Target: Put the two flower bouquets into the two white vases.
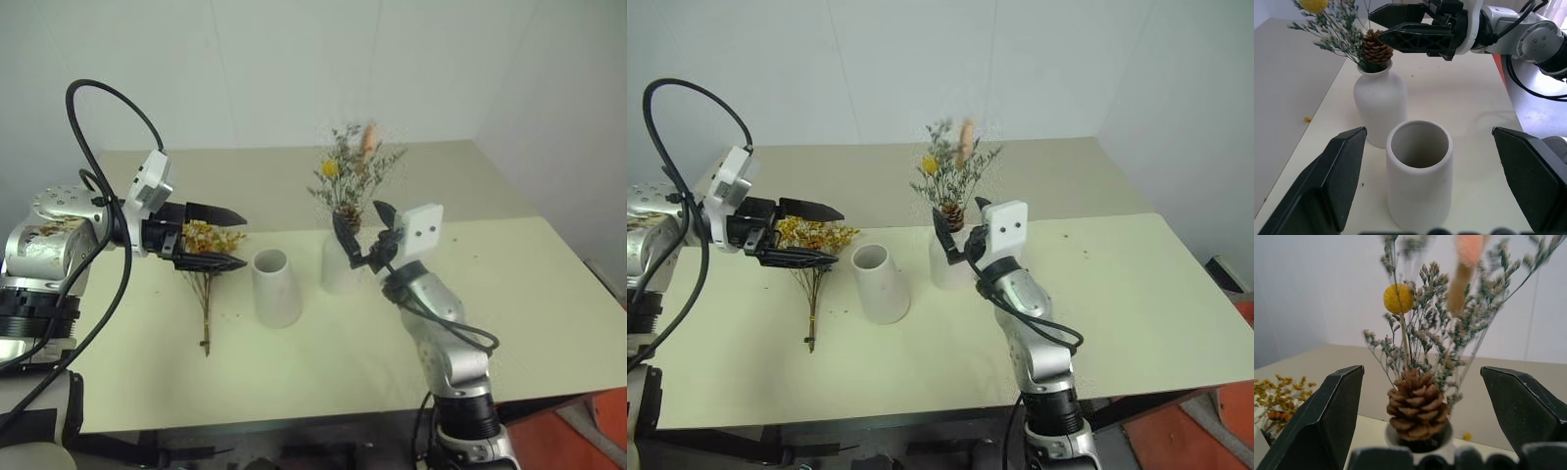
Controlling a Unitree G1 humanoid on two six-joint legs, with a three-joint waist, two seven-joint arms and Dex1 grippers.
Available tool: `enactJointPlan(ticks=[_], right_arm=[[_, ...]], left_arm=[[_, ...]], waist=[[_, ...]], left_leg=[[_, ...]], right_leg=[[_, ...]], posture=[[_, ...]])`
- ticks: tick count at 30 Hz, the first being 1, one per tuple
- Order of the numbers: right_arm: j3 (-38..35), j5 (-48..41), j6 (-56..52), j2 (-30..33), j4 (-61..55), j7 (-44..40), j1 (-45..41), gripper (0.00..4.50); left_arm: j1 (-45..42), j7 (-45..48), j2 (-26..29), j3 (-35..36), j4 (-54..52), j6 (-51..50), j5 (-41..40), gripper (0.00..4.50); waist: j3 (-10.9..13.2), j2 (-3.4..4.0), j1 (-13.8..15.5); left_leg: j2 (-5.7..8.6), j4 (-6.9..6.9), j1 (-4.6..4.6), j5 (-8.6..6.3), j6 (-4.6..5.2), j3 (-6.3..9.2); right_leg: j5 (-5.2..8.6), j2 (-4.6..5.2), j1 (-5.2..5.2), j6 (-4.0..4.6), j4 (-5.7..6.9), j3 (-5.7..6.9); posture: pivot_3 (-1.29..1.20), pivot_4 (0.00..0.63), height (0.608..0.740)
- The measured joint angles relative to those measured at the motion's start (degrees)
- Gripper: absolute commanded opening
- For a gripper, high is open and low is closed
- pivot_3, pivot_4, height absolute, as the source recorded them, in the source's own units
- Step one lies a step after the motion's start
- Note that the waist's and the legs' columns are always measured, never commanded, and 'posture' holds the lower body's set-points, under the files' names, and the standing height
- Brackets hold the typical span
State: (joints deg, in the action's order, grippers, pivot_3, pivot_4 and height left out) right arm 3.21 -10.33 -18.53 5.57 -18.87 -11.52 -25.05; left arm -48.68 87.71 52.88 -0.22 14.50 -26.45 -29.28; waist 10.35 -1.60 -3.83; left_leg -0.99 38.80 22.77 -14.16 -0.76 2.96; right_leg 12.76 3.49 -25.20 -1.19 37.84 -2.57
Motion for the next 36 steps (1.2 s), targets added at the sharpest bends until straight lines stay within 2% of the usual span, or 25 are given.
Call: enactJointPlan(ticks=[3, 7, 13, 15, 18, 20, 23, 27, 32, 36], right_arm=[[-0.67, -1.33, -2.78, 2.06, -5.83, -0.81, 3.07, 4.48], [-4.87, -5.83, -9.51, 6.87, -14.57, -1.88, 4.97, 4.48], [-14.95, -24.19, -27.5, 29.28, -25.48, -13.82, 5.49, 4.48], [-15.67, -27.97, -30.61, 35.1, -26.22, -17.73, 5.07, 4.48], [-15.28, -34.02, -34.87, 44.32, -26.48, -24.02, 1.47, 4.48], [-14.71, -37.24, -37.08, 47.66, -25.96, -26.79, -1.45, 4.48], [-12.07, -40.23, -38.7, 49.94, -24.14, -30.02, -5.51, 4.48], [-7.23, -41.7, -40.57, 50.42, -22.48, -31.79, -12.81, 4.48], [-1.82, -42.36, -45.27, 49.12, -19.59, -30.44, -20.65, 4.48], [-1.17, -43.51, -49.24, 46.15, -18.22, -27.71, -24.85, 4.48]], left_arm=[[1.59, -3.41, -0.66, 2.68, -0.25, -0.54, -0.33, 4.5], [2.78, -13.28, -1.69, 8.88, -3.12, -6.78, -2.82, 4.5], [9.85, -36.18, -2.8, 22.04, -16.7, -18.41, -5.2, 4.5], [12.14, -43.32, -4.09, 23.89, -19.71, -21.67, -4.47, 4.5], [14.43, -54.18, -4.43, 26.19, -25.36, -30.72, -3.37, 4.5], [16.16, -59.34, -4.93, 28.35, -29.38, -37.35, -3.48, 4.5], [19.35, -64.52, -7.6, 33.69, -35.05, -48.8, -4.86, 4.5], [25.45, -68.97, -9.96, 35.08, -41.41, -60.02, -4.31, 4.5], [26.19, -72.83, -14.28, 34.35, -41.07, -63.33, -1.54, 4.5], [23.12, -73.76, -17.66, 30.61, -38.15, -63.17, -0.5, 4.5]], waist=[[0.0, 0.0, 0.01], [0.0, -0.03, 0.15], [0.01, -0.04, 0.32], [0.07, -0.14, 0.43], [0.1, -0.23, 0.49], [0.1, -0.27, 0.52], [0.09, -0.29, 0.7], [0.1, -0.3, 1.06], [0.08, -0.37, 2.22], [0.07, -0.38, 2.98]], left_leg=[[0.0, 0.01, -0.01, 0.0, 0.0, -0.01], [0.0, 0.06, 0.0, 0.0, 0.0, 0.03], [-0.02, -0.04, -0.38, -0.01, 0.01, 0.02], [-0.06, -0.09, -0.78, -0.03, 0.02, 0.04], [-0.06, -0.08, -1.01, -0.03, 0.02, 0.04], [-0.06, -0.09, -1.09, -0.03, 0.01, 0.02], [-0.06, -0.09, -1.03, -0.03, 0.01, 0.03], [-0.06, -0.11, -0.97, -0.03, 0.01, 0.04], [-0.04, -0.1, -0.91, -0.02, -0.02, 0.08], [-0.03, -0.11, -0.78, -0.02, -0.03, 0.09]], right_leg=[[0.0, 0.01, 0.0, 0.0, -0.14, -0.02], [0.0, 0.01, 0.02, 0.0, -0.19, 0.01], [0.01, 0.02, 0.35, -0.01, -0.3, -0.02], [0.07, -0.01, 0.8, 0.0, -0.36, 0.06], [0.33, -0.01, 1.06, -0.46, -0.44, 0.07], [0.33, 0.0, 1.12, -0.47, -0.45, 0.03], [0.33, -0.01, 1.07, -0.46, -0.49, 0.06], [0.3, 0.0, 1.02, -0.42, -0.55, 0.05], [0.04, 0.03, 1.05, -0.02, -0.65, 0.15], [-0.01, 0.03, 0.99, 0.04, -0.73, 0.17]], posture=[[0.0, 0.15, 0.74], [0.0, 0.15, 0.74], [0.0, 0.15, 0.74], [0.0, 0.15, 0.74], [0.0, 0.15, 0.74], [0.0, 0.15, 0.74], [0.0, 0.15, 0.74], [0.0, 0.15, 0.74], [0.0, 0.15, 0.74], [0.0, 0.15, 0.74]])
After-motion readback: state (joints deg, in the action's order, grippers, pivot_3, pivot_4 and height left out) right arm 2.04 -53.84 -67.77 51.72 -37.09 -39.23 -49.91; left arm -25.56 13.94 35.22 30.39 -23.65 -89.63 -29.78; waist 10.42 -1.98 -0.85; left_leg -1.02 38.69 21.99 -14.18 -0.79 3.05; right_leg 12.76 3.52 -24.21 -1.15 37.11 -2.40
